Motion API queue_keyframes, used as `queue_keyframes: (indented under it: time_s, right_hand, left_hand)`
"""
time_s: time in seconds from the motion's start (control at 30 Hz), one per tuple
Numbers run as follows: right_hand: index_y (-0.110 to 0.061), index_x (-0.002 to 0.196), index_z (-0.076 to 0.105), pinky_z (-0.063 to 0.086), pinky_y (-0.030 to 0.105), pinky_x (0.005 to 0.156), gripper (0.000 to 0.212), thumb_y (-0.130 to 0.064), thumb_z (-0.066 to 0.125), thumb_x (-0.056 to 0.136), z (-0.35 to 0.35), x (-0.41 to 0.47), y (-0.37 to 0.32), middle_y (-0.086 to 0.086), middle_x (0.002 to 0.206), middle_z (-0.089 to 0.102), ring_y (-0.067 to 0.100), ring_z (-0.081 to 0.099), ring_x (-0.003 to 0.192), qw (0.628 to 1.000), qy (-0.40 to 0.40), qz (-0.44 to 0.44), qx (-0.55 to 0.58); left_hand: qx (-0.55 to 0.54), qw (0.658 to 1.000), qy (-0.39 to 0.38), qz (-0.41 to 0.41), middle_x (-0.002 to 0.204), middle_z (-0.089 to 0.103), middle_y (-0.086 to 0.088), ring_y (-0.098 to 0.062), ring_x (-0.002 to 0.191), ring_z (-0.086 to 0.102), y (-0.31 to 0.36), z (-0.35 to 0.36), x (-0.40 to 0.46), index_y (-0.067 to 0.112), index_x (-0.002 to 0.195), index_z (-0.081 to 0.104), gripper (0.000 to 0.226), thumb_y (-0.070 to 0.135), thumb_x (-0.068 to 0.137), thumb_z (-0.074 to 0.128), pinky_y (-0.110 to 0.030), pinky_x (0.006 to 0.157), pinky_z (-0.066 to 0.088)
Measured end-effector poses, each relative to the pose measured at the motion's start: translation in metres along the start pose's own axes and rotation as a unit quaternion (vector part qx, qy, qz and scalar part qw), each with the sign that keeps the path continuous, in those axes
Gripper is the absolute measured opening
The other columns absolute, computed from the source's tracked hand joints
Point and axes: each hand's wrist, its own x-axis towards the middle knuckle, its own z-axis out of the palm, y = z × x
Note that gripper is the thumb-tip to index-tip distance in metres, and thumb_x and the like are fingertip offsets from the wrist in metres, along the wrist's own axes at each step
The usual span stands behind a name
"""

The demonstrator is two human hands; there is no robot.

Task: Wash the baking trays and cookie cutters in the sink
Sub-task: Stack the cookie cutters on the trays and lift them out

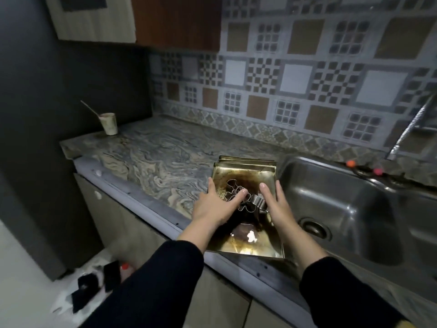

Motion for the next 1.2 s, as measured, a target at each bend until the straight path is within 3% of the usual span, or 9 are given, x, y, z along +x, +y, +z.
queue_keyframes:
  time_s: [0.23,0.47,0.8,0.93,1.2]
  right_hand:
    - [-0.038,0.151,0.010,0.021,0.042,0.113,0.084,-0.066,0.050,0.083,0.093,0.040,-0.017,-0.001,0.158,0.019,0.023,0.020,0.144,1.000,-0.008,0.010,0.017]
    - [-0.039,0.150,0.010,0.018,0.047,0.114,0.083,-0.070,0.046,0.082,0.129,0.103,-0.022,0.000,0.158,0.019,0.025,0.018,0.145,0.999,0.022,0.014,-0.018]
    - [-0.039,0.150,0.007,0.019,0.051,0.115,0.102,-0.083,0.046,0.067,0.107,0.235,-0.035,-0.001,0.160,0.013,0.026,0.016,0.145,0.998,0.058,0.025,0.012]
    - [-0.036,0.151,0.009,0.018,0.048,0.115,0.092,-0.074,0.048,0.077,0.089,0.279,-0.035,-0.001,0.160,0.012,0.024,0.014,0.146,0.997,0.075,0.035,0.013]
    - [-0.031,0.152,0.011,0.019,0.043,0.114,0.091,-0.069,0.050,0.080,0.057,0.362,-0.031,0.000,0.159,0.017,0.023,0.023,0.143,0.989,0.132,0.063,0.018]
  left_hand:
    - [0.007,1.000,0.002,-0.014,0.154,0.027,-0.015,-0.035,0.140,0.030,-0.051,-0.054,0.070,0.036,0.152,-0.004,0.120,0.096,0.057,0.038,-0.047,0.110,0.033]
    - [-0.009,1.000,-0.017,-0.008,0.156,0.024,-0.013,-0.034,0.141,0.029,-0.054,-0.067,0.142,0.037,0.152,-0.001,0.119,0.095,0.057,0.040,-0.045,0.109,0.032]
    - [0.010,0.998,-0.053,0.045,0.158,0.023,-0.010,-0.032,0.143,0.026,0.018,-0.042,0.271,0.035,0.152,-0.001,0.125,0.098,0.052,0.039,-0.046,0.112,0.031]
    - [0.010,0.995,-0.068,0.067,0.152,0.035,-0.009,-0.032,0.139,0.035,0.043,-0.023,0.313,0.034,0.153,0.003,0.122,0.097,0.055,0.039,-0.042,0.109,0.035]
    - [0.009,0.985,-0.142,0.097,0.157,0.026,-0.007,-0.032,0.141,0.029,0.093,0.024,0.401,0.028,0.153,-0.001,0.128,0.097,0.053,0.039,-0.044,0.111,0.032]
